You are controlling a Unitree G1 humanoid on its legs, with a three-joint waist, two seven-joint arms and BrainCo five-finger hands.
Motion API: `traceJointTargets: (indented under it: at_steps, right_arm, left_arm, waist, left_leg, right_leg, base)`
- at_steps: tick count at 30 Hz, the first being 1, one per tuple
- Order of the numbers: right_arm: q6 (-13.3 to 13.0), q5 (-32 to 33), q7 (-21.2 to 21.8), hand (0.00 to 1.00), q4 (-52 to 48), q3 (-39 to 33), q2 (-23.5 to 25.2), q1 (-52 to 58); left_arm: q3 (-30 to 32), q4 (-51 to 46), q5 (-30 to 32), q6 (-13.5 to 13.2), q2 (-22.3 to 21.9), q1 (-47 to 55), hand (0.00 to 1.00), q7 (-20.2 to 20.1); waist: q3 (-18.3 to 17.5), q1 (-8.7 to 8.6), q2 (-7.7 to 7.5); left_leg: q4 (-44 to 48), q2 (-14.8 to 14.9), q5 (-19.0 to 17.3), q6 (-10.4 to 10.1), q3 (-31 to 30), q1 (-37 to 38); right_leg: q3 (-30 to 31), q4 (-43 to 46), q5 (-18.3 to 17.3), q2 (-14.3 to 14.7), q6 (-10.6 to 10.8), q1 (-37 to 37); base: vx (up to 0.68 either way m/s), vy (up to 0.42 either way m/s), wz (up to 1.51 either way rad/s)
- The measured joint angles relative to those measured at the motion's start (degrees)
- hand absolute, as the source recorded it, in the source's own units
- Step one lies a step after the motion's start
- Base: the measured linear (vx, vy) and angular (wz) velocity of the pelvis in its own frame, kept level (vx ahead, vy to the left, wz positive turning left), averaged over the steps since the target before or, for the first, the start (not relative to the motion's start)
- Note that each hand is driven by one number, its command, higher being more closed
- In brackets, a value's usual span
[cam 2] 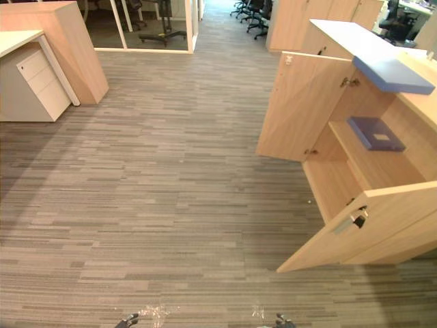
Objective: Walk over to the cabinet, pick up the folder, carry it to the office cabinet, place the folder inside the office cabinet, then close the office cabinet door
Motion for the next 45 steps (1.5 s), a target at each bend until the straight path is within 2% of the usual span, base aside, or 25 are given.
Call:
traceJointTargets:
  at_steps: [17,19,20,21,22,23,24,25,26,28,30,31,32,34,35,37,38,39,41,42,43,44,45]
  right_arm:
    - [0.06,-0.12,0.26,0.00,0.01,0.20,0.00,-0.16]
    - [0.06,-0.10,0.37,0.00,0.09,1.75,0.05,-0.58]
    - [0.06,-0.04,0.49,0.00,0.89,1.63,-0.03,-1.48]
    - [0.09,0.10,0.50,0.00,1.16,1.35,-0.28,-2.04]
    - [0.09,0.18,0.47,0.00,1.13,1.28,-0.34,-2.04]
    - [0.11,0.28,0.42,0.00,1.02,1.14,-0.67,-1.91]
    - [0.13,0.70,0.29,0.00,0.87,0.95,-0.98,-1.77]
    - [0.12,0.96,0.26,0.00,0.83,0.83,-1.02,-1.75]
    - [0.19,1.50,0.21,0.00,0.89,-0.52,-1.00,-1.75]
    - [0.32,2.47,0.19,0.00,0.91,-1.21,-0.99,-1.41]
    - [0.39,2.37,0.14,0.00,0.14,-1.26,-1.63,-1.28]
    - [0.57,2.37,0.08,0.00,-0.06,-1.25,-1.70,-1.16]
    - [0.70,2.33,0.03,0.00,-0.09,-1.44,-1.65,-1.01]
    - [0.88,2.33,0.06,0.00,-0.19,-3.53,-1.16,-1.04]
    - [1.00,2.20,0.07,0.00,-0.68,-3.41,-1.17,-0.98]
    - [1.10,2.05,0.09,0.00,-0.71,-3.35,-1.12,-0.18]
    - [1.14,1.86,0.26,0.00,-0.70,-3.35,-0.92,0.02]
    - [1.14,1.59,0.30,0.00,-0.73,-3.36,-0.73,-0.01]
    - [1.16,1.07,0.55,0.00,-1.84,-4.84,-0.46,-0.15]
    - [1.12,1.03,0.68,0.00,-2.94,-6.95,-0.17,-0.52]
    - [0.87,0.70,0.49,0.00,-3.62,-7.46,0.00,-1.11]
    - [0.76,0.29,0.28,0.00,-4.15,-7.89,-0.06,-2.06]
    - [0.74,0.31,0.22,0.00,-4.28,-7.86,0.07,-2.49]
  left_arm:
    - [0.06,0.08,0.15,0.38,0.13,-0.08,0.00,-0.01]
    - [1.11,-0.15,-0.19,0.38,0.38,-0.84,0.00,-0.01]
    - [2.70,-1.17,-1.23,0.35,0.15,-1.35,0.00,0.00]
    - [4.13,-1.93,-1.99,0.26,-0.37,-1.45,0.00,0.02]
    - [5.11,-2.59,-2.55,0.28,-0.70,-1.39,0.00,0.09]
    - [7.03,-3.30,-3.77,0.29,-1.46,-1.03,0.00,0.24]
    - [9.14,-3.51,-4.81,0.30,-2.13,-0.62,0.00,0.54]
    - [10.06,-3.53,-5.26,0.30,-2.72,-0.17,0.00,0.73]
    - [11.29,-3.52,-6.27,0.34,-3.27,0.63,0.00,1.12]
    - [11.63,-3.55,-6.59,0.39,-3.60,1.34,0.00,1.27]
    - [12.05,-3.55,-6.55,0.49,-4.42,1.63,0.00,1.28]
    - [12.29,-3.46,-6.55,0.53,-4.80,1.71,0.00,1.30]
    - [12.40,-3.54,-6.42,0.50,-4.81,2.20,0.00,1.29]
    - [12.45,-3.57,-6.26,0.47,-4.79,2.09,0.00,1.29]
    - [12.66,-3.67,-6.06,0.48,-4.94,2.32,0.00,1.29]
    - [12.97,-3.74,-5.91,0.46,-5.20,3.18,0.00,1.29]
    - [12.94,-3.59,-5.79,0.43,-5.39,3.55,0.00,1.29]
    - [12.93,-3.52,-5.79,0.43,-5.51,3.78,0.00,1.29]
    - [12.41,-3.20,-5.80,0.43,-6.59,4.01,0.00,1.29]
    - [12.14,-3.14,-6.00,0.40,-6.63,3.93,0.00,1.25]
    - [11.53,-3.03,-6.02,0.39,-6.52,3.85,0.00,1.23]
    - [10.13,-2.41,-6.14,0.44,-5.69,3.78,0.00,1.21]
    - [9.46,-2.33,-6.09,0.53,-5.50,3.83,0.00,1.20]
  waist:
    - [-0.05,0.05,-0.16]
    - [0.66,0.07,-0.92]
    - [1.94,0.18,-0.82]
    - [2.98,0.28,-0.44]
    - [3.55,0.45,-0.14]
    - [4.16,0.78,0.19]
    - [4.73,1.02,0.70]
    - [4.81,1.28,0.88]
    - [4.82,1.34,0.97]
    - [4.75,1.32,0.99]
    - [4.59,1.43,2.16]
    - [4.46,1.48,2.50]
    - [3.86,1.66,2.50]
    - [3.68,1.70,2.44]
    - [3.06,1.78,2.48]
    - [0.74,2.69,2.23]
    - [-0.82,3.56,2.32]
    - [-1.45,3.72,2.25]
    - [-3.11,3.96,4.73]
    - [-3.25,3.72,5.16]
    - [-3.02,3.30,4.97]
    - [-2.63,2.13,4.86]
    - [-2.39,1.71,4.69]
  left_leg:
    - [0.82,0.01,-0.20,-0.34,0.08,-0.23]
    - [9.35,-0.13,-3.74,-1.78,0.07,-4.44]
    - [20.78,0.56,-7.22,-3.77,1.06,-9.71]
    - [27.90,1.48,-8.59,-4.86,2.06,-12.64]
    - [32.51,2.16,-8.65,-4.95,3.12,-14.79]
    - [41.17,3.74,-7.82,-4.93,4.89,-18.76]
    - [47.17,5.89,-9.86,-2.01,7.30,-21.66]
    - [48.16,6.93,-11.00,-0.80,8.32,-22.49]
    - [46.79,8.52,-12.29,-0.84,9.51,-23.62]
    - [36.98,8.54,-11.73,-1.73,8.61,-23.83]
    - [20.41,8.29,-8.24,-3.76,6.13,-22.25]
    - [18.50,8.03,-4.96,-4.65,7.26,-21.42]
    - [16.17,6.42,-1.84,-3.98,8.52,-20.54]
    - [16.39,4.79,-1.71,-3.54,10.90,-20.44]
    - [16.09,3.54,-1.73,-1.87,12.46,-19.68]
    - [14.78,1.36,-2.24,-0.31,13.80,-18.08]
    - [12.56,-0.27,-2.59,0.25,13.89,-16.36]
    - [11.23,-1.06,-2.72,0.47,13.85,-15.47]
    - [8.52,-2.31,-2.24,1.86,13.68,-12.13]
    - [8.01,-3.34,-1.92,2.95,13.54,-9.98]
    - [7.93,-4.01,-2.10,3.39,13.40,-8.70]
    - [7.74,-5.03,-3.22,5.05,13.50,-5.36]
    - [7.05,-5.01,-3.48,5.21,13.04,-3.21]
  right_leg:
    - [-0.02,0.03,0.02,-0.06,-0.01,0.55]
    - [-0.60,0.44,0.03,-0.65,-0.03,0.52]
    - [-0.99,0.84,-1.01,-0.68,-1.01,0.26]
    - [-1.02,1.37,-2.06,-0.43,-2.47,0.41]
    - [-0.84,1.78,-2.26,-0.40,-2.73,0.46]
    - [-0.49,2.88,-2.77,-0.28,-3.31,0.68]
    - [0.32,4.23,-3.59,-0.28,-3.61,0.59]
    - [0.77,4.55,-3.74,-0.46,-3.62,0.66]
    - [1.74,4.64,-3.80,-1.03,-3.58,0.65]
    - [2.62,4.50,-4.04,-2.69,-3.19,0.12]
    - [3.66,2.83,-4.25,-4.56,-1.92,-0.27]
    - [3.83,2.23,-4.21,-5.21,-1.26,0.03]
    - [3.52,0.87,-4.10,-6.77,-0.63,0.50]
    - [2.65,3.20,-3.96,-9.48,0.15,-0.01]
    - [2.05,4.87,-4.17,-11.31,1.98,-0.30]
    - [2.04,5.40,-3.59,-13.60,4.43,-0.44]
    - [2.11,6.21,-3.43,-14.80,4.66,-0.66]
    - [2.20,7.19,-3.42,-15.41,4.69,-1.05]
    - [2.89,16.86,-4.06,-16.66,5.02,-5.11]
    - [2.44,28.04,-5.25,-18.88,3.86,-9.27]
    - [1.50,33.99,-5.37,-20.44,2.62,-11.43]
    - [-2.66,46.05,-5.41,-24.33,-0.65,-13.97]
    - [-6.42,50.29,-6.39,-25.49,-1.27,-14.57]
  base:
    - [0.00,0.000,0.00]
    - [-0.05,-0.012,0.14]
    - [-0.13,-0.016,0.14]
    - [-0.14,-0.008,0.06]
    - [-0.09,-0.007,-0.08]
    - [-0.06,0.011,-0.18]
    - [-0.04,0.019,-0.23]
    - [0.00,0.041,-0.34]
    - [0.03,0.075,-0.36]
    - [0.07,0.183,-0.30]
    - [0.14,0.294,-0.27]
    - [0.20,0.315,-0.25]
    - [0.19,0.250,-0.17]
    - [0.28,0.270,-0.14]
    - [0.27,0.237,-0.07]
    - [0.29,0.216,-0.28]
    - [0.39,0.256,-0.46]
    - [0.34,0.222,-0.47]
    - [0.30,0.257,-0.32]
    - [0.28,0.272,-0.09]
    - [0.34,0.295,0.18]
    - [0.28,0.209,0.30]
    - [0.34,0.186,0.29]
